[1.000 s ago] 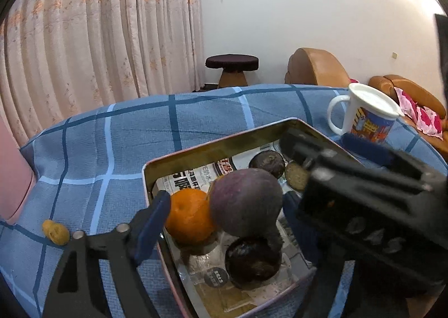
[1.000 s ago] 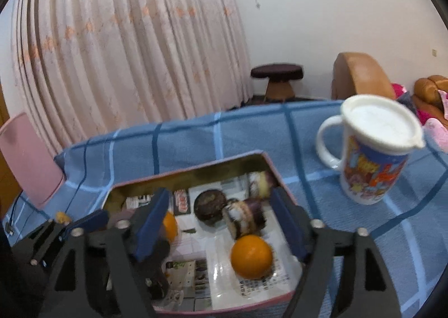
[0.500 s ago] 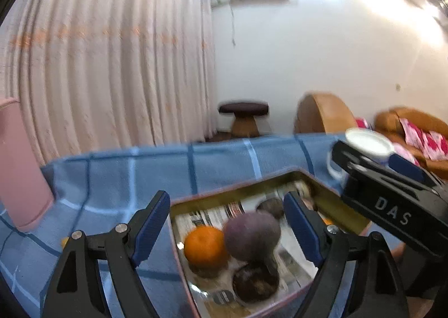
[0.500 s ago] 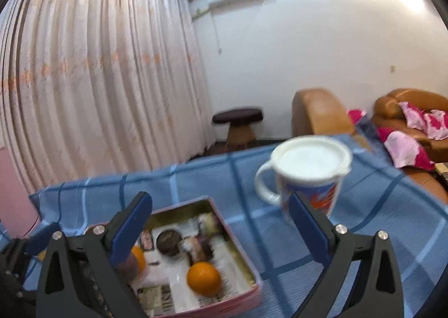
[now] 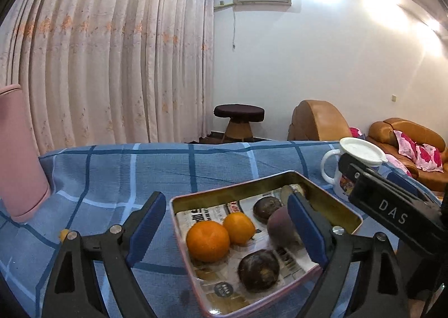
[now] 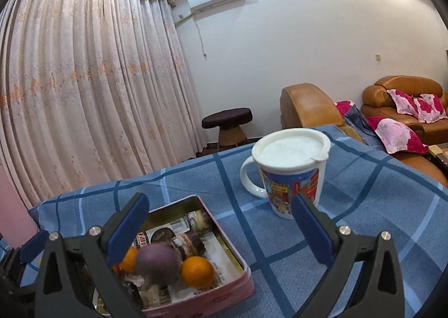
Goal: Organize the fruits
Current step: 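Withdraw both open tools from the tin toward the small yellow fruits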
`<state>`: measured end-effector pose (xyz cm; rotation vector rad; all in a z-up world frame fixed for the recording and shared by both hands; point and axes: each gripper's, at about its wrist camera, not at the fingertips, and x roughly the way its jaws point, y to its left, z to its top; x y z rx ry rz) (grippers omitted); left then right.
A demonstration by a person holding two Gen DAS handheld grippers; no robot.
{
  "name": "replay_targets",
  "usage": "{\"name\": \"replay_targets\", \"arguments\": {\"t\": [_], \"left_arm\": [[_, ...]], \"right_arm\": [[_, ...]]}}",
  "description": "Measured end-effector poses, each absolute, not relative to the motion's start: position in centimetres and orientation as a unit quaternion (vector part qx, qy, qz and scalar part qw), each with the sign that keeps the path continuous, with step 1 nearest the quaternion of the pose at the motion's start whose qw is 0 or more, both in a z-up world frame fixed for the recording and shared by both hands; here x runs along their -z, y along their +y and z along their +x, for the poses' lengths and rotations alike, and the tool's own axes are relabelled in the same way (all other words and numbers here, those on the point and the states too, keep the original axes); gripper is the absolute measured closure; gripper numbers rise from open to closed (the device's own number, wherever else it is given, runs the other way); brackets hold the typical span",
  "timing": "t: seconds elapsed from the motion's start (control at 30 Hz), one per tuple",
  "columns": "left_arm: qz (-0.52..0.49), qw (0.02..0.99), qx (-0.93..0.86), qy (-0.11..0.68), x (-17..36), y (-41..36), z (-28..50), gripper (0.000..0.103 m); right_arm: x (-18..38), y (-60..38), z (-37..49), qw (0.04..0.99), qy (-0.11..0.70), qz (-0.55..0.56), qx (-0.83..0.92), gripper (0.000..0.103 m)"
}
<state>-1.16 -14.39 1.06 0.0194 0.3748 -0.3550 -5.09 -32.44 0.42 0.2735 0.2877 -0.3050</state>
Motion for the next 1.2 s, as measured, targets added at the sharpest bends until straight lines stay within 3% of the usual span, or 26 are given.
{"name": "replay_targets", "arguments": {"t": [1.2], "left_arm": [[0.021,0.973,0.126,0.191,-0.4,-7.8,-3.8,0.013]], "right_arm": [[-0.8,-25.7,-8.9,0.974,0.144,0.079,0.155,0.000]]}}
